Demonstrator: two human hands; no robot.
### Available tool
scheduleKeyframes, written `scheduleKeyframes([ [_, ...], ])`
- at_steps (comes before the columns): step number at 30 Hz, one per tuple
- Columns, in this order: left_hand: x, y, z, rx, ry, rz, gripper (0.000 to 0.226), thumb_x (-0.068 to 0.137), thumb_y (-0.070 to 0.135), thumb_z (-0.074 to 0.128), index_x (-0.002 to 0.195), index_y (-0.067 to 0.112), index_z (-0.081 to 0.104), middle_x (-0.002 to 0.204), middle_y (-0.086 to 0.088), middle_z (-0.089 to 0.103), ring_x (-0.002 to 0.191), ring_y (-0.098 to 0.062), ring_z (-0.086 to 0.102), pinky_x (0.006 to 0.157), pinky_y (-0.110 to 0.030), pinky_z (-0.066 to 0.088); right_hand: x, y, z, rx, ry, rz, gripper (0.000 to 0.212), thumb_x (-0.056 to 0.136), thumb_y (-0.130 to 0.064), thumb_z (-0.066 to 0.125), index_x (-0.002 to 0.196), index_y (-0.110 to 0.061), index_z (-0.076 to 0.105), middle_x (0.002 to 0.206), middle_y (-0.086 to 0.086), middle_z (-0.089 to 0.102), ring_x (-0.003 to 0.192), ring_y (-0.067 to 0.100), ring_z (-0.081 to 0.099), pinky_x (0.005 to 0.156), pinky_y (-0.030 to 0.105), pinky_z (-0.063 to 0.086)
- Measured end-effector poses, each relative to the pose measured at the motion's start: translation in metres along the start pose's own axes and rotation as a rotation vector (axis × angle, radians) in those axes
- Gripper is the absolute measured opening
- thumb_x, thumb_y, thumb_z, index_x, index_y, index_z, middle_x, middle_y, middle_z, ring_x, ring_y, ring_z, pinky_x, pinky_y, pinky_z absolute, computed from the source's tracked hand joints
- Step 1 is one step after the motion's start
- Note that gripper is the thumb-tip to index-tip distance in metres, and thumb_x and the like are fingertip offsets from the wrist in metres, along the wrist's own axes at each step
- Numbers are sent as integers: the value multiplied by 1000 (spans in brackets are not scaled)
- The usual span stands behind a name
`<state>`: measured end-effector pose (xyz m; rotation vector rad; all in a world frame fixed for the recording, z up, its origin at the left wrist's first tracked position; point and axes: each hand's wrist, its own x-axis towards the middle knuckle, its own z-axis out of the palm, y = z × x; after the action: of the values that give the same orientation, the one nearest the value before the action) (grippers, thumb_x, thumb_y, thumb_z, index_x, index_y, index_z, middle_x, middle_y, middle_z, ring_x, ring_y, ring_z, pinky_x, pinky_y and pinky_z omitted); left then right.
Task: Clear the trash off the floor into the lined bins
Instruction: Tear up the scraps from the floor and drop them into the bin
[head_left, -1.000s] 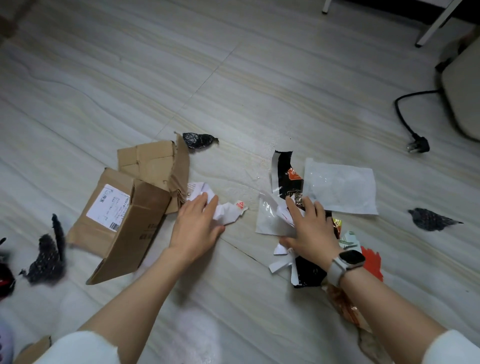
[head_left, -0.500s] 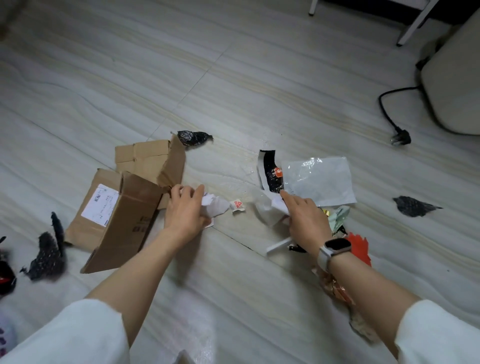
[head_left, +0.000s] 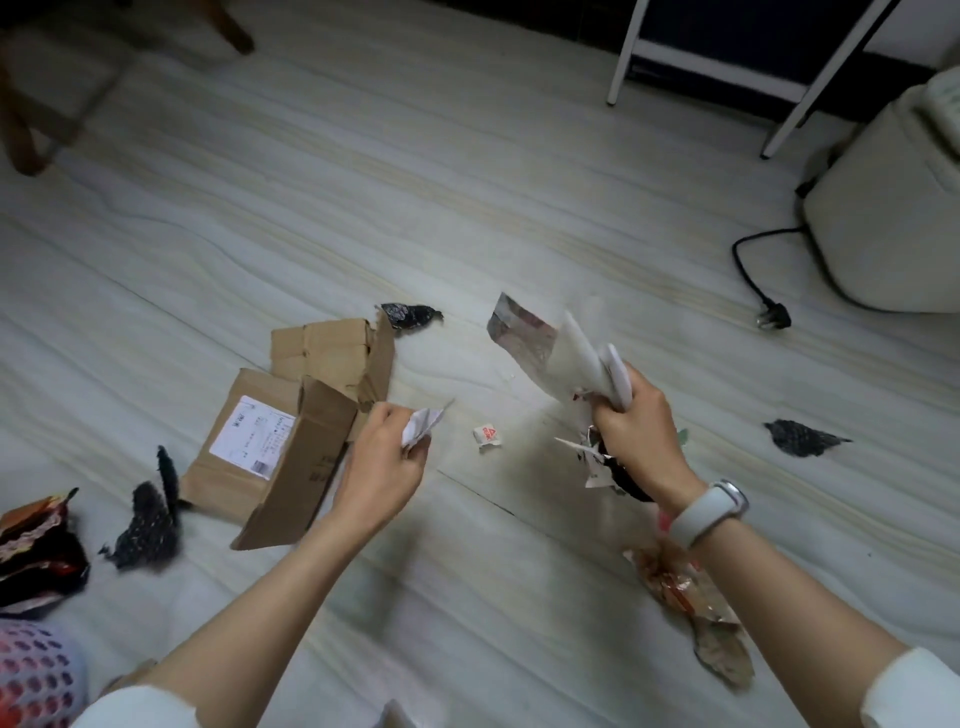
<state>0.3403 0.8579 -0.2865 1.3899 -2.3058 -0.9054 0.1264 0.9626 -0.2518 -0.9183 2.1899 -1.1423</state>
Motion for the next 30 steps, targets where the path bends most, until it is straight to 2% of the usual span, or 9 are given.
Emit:
scheduleKeyframes([
  [5, 0, 29, -94, -7, 77, 106, 24, 77, 16, 47, 95, 6, 60, 91, -8, 57, 89, -28, 54, 64, -24, 27, -15, -89, 18, 411, -73, 29, 26, 79, 11, 48, 72, -14, 53, 61, 8, 54, 50, 19, 55, 52, 28, 45],
  [7, -9, 29, -142, 3, 144, 98, 37, 72, 21, 46, 106, 11, 57, 94, -5, 57, 90, -27, 54, 67, -23, 28, -25, -131, 35, 710, -226, 154, 7, 81, 5, 56, 82, -2, 55, 55, 11, 52, 44, 25, 54, 54, 35, 46],
  [13, -86, -13, -275, 28, 406, -149, 40, 82, 25, 61, 114, 14, 40, 95, -3, 56, 91, -30, 55, 69, -33, 35, -76, -247, 106, 912, -709, 256, 27, 74, -16, 60, 96, -2, 55, 61, 13, 54, 55, 27, 53, 52, 31, 50],
  [15, -126, -42, -310, 117, 465, -214, 35, 82, 26, 63, 107, 12, 43, 96, -10, 62, 94, -37, 58, 70, -38, 41, -100, -278, 132, 767, -751, 94, 5, 85, -6, 58, 86, -2, 57, 62, 10, 57, 54, 23, 57, 49, 26, 50],
  [18, -190, -100, -349, 303, 550, -284, 37, 80, 24, 68, 107, 7, 50, 100, -19, 65, 95, -41, 59, 75, -41, 41, -141, -313, 175, 526, -793, -170, 18, 82, 8, 57, 78, -10, 59, 67, 3, 61, 51, 7, 59, 53, 22, 51],
  [22, -250, -172, -365, 515, 183, -447, 82, 61, 65, 61, 125, 16, 49, 137, -9, 46, 134, -29, 35, 102, -49, 30, -206, -340, 234, 452, -895, -343, 27, 81, 15, 52, 80, -11, 58, 51, -9, 62, 46, 0, 55, 49, 17, 47],
  [25, -277, -197, -379, 463, 89, -535, 109, 59, 63, 72, 145, 19, 22, 153, -4, 19, 143, -27, 9, 111, -55, 10, -246, -344, 274, 216, -851, -678, 35, 85, 3, 51, 116, -13, 53, 86, -3, 63, 68, 4, 57, 65, 21, 49],
  [28, -300, -208, -406, 383, 236, -538, 82, 77, 43, 67, 142, 9, 30, 152, -15, 22, 143, -28, 14, 114, -48, 13, -270, -328, 304, -132, -943, -862, 56, 88, -13, 53, 140, -16, 30, 126, 7, 51, 106, 24, 54, 94, 40, 44],
  [30, -314, -210, -417, 262, 550, -489, 55, 86, 24, 58, 136, 4, 42, 148, -17, 33, 139, -26, 26, 115, -36, 18, -279, -312, 317, -518, -974, -1046, 72, 87, -26, 55, 145, -23, 13, 134, 11, 40, 120, 31, 41, 101, 46, 36],
])
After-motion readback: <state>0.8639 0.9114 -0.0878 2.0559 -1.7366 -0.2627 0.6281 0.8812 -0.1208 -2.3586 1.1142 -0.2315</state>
